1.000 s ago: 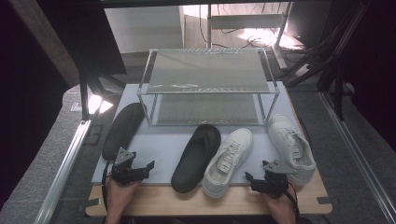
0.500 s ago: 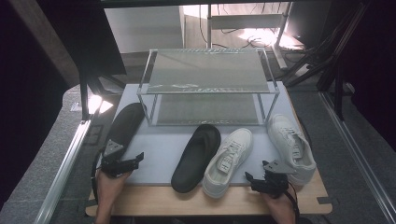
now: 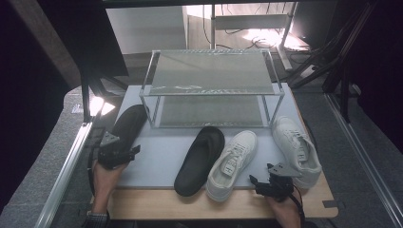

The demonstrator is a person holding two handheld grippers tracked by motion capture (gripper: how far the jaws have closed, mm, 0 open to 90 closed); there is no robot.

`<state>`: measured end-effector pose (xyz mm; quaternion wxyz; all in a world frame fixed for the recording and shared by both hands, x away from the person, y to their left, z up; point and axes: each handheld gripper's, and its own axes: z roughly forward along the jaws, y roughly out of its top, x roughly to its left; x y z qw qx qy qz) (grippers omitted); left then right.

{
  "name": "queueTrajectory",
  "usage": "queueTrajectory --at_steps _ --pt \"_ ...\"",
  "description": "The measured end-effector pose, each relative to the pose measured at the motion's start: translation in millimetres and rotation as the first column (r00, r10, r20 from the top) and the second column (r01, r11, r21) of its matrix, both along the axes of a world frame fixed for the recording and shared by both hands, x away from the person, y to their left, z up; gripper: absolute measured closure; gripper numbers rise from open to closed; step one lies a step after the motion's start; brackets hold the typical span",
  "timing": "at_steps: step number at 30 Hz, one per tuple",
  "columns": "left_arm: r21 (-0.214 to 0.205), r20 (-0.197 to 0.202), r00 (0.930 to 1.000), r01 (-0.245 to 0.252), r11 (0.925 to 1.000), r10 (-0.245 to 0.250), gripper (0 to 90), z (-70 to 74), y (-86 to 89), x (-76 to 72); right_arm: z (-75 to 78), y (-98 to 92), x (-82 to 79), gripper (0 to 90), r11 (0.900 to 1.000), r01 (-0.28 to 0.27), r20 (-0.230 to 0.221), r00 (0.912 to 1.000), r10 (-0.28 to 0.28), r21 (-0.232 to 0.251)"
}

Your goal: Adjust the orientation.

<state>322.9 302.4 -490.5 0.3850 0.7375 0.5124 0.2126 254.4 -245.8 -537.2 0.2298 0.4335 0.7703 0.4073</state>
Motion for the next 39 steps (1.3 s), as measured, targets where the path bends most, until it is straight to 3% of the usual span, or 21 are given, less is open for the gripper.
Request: queueTrajectory --at_steps 5,10,20,39 --pt "-0.020 -0.002 0.9998 -0.019 0.9996 0.019 35.3 1.1 5.4 7.2 0.0 0.0 0.0 16.4 1.0000 0.000 0.000 1.0000 0.000 0.000" --pt "-0.011 -0.014 0.9990 -0.044 0.9990 0.043 41.4 0.9 9.8 18.2 0.0 0.0 0.0 16.4 1.0000 0.000 0.000 1.0000 0.000 0.000" --pt "-0.031 -0.053 0.9962 -0.070 0.9970 0.069 54.8 -4.0 17.1 40.0 0.0 0.0 0.0 16.4 1.0000 0.000 0.000 1.0000 0.000 0.000" --pt "-0.024 -0.097 0.9914 -0.091 0.9956 0.088 63.6 -7.5 20.7 62.0 0.0 -0.1 0.0 16.4 1.0000 0.000 -0.001 1.0000 0.000 0.000"
